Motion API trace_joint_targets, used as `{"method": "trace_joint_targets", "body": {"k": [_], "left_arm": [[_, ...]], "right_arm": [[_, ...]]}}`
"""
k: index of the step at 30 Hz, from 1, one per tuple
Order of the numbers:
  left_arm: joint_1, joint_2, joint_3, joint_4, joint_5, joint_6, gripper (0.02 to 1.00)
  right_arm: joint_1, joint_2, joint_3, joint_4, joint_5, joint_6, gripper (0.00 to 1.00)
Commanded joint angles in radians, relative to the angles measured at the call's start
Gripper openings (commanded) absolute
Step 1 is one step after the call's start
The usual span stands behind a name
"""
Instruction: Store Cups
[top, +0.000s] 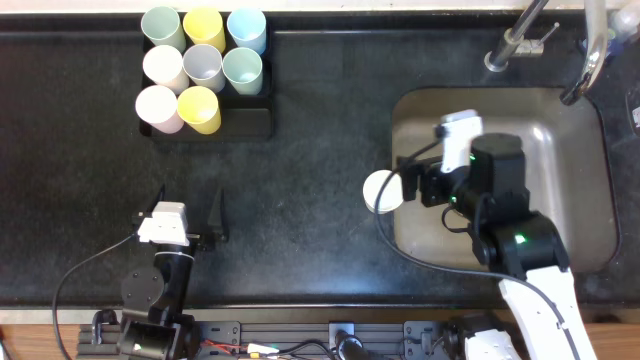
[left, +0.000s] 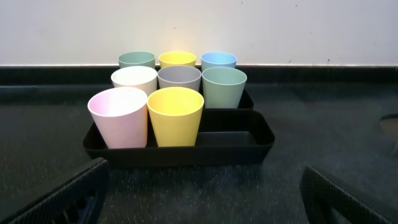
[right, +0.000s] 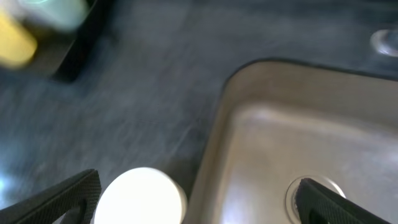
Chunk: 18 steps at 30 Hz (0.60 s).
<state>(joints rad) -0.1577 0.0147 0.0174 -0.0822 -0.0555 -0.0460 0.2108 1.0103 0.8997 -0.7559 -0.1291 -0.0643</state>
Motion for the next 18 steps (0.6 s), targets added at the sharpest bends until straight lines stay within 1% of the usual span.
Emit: {"method": "trace_joint_targets", "body": {"k": [1, 5, 6, 10, 11, 12, 14, 16, 18], "left_arm": [[-0.005, -0.012, -0.009, 0.002, 0.010, -0.007, 0.998], [-0.005, -0.013, -0.009, 0.002, 0.010, -0.007, 0.998], [-0.005, -0.013, -0.009, 0.002, 0.010, -0.007, 0.996], [-0.005, -0.013, -0.009, 0.002, 0.010, -0.007, 0.998], [-0.005, -0.013, -0.009, 0.002, 0.010, -0.007, 0.998], [-0.005, -0.013, -0.009, 0.002, 0.010, -0.007, 0.998], [-0.005, -0.013, -0.009, 0.002, 0.010, -0.007, 0.998], [-0.005, -0.012, -0.009, 0.002, 0.010, -0.007, 0.998], [-0.005, -0.013, -0.009, 0.002, 0.010, -0.007, 0.998]], "right_arm": [[0.054, 0.081, 0.150, -0.105, -0.008, -0.104, 0.996], [0.060, 0.176, 0.233, -0.257, 0.005, -0.151, 0.998], [0.060, 0.205, 0.255, -0.319, 0.025, -0.154, 0.998], [0.073, 0.286, 0.304, -0.467, 0.089, -0.153, 0.998], [0.078, 0.302, 0.312, -0.486, 0.097, -0.152, 0.996], [0.080, 0.315, 0.319, -0.498, 0.097, -0.152, 0.963], [0.082, 0.337, 0.328, -0.499, 0.097, -0.145, 0.945], [0.082, 0.355, 0.338, -0.489, 0.096, -0.145, 0.996], [0.079, 0.378, 0.351, -0.487, 0.097, -0.145, 0.998]]}}
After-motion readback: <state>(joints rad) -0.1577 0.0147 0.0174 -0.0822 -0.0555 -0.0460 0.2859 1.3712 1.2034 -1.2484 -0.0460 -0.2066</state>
